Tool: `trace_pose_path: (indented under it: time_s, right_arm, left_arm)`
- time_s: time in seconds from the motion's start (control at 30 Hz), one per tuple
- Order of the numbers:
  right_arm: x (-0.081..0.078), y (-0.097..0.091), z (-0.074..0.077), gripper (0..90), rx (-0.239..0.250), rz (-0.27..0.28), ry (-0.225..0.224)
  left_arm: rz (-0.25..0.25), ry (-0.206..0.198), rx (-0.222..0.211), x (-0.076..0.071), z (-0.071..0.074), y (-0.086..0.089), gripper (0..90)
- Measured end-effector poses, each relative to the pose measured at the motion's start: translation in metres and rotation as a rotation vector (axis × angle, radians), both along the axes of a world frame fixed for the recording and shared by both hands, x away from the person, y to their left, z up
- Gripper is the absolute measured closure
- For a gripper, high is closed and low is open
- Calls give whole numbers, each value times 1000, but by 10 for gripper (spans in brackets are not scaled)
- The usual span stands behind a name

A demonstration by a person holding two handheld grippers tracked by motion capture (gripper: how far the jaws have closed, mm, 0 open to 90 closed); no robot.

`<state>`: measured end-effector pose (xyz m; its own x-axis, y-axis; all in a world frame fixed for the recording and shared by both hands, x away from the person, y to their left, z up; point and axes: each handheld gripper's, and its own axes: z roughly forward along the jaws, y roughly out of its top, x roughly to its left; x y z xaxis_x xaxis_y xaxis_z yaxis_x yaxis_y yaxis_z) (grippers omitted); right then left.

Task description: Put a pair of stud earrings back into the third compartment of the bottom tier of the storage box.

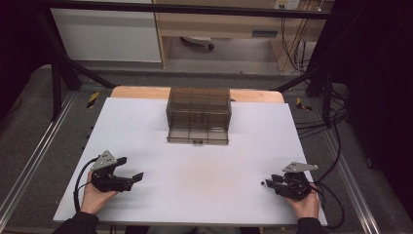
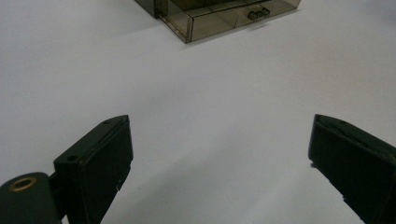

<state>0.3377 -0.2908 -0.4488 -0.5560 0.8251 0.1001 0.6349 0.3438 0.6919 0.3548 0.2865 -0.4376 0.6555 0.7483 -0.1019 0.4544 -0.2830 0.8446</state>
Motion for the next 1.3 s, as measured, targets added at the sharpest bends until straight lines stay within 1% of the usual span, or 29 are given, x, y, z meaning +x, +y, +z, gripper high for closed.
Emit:
trace_pose_path:
  time_s: [0.17, 0.47, 0.63, 0.73, 0.83, 1.03, 1.3]
  right_arm:
    - [0, 1, 0, 726, 8, 16, 11]
    - [-1, 1, 0, 803, 8, 9, 17]
    - [-1, 1, 0, 814, 18, 1, 27]
    - [0, 0, 1, 818, 15, 3, 28]
    - [-1, 1, 2, 820, 18, -3, 18]
    - [0, 1, 7, 822, 24, 4, 8]
    - [1, 4, 18, 822, 40, 7, -16]
  left_arm:
    - [1, 0, 1, 0, 0, 1, 62]
    - [1, 0, 0, 0, 0, 1, 62]
    - [1, -1, 1, 0, 0, 1, 63]
    - [0, -1, 4, 0, 0, 1, 63]
    - [1, -1, 6, 0, 0, 1, 63]
    - [2, -2, 7, 0, 0, 1, 63]
    - [1, 1, 13, 0, -1, 0, 63]
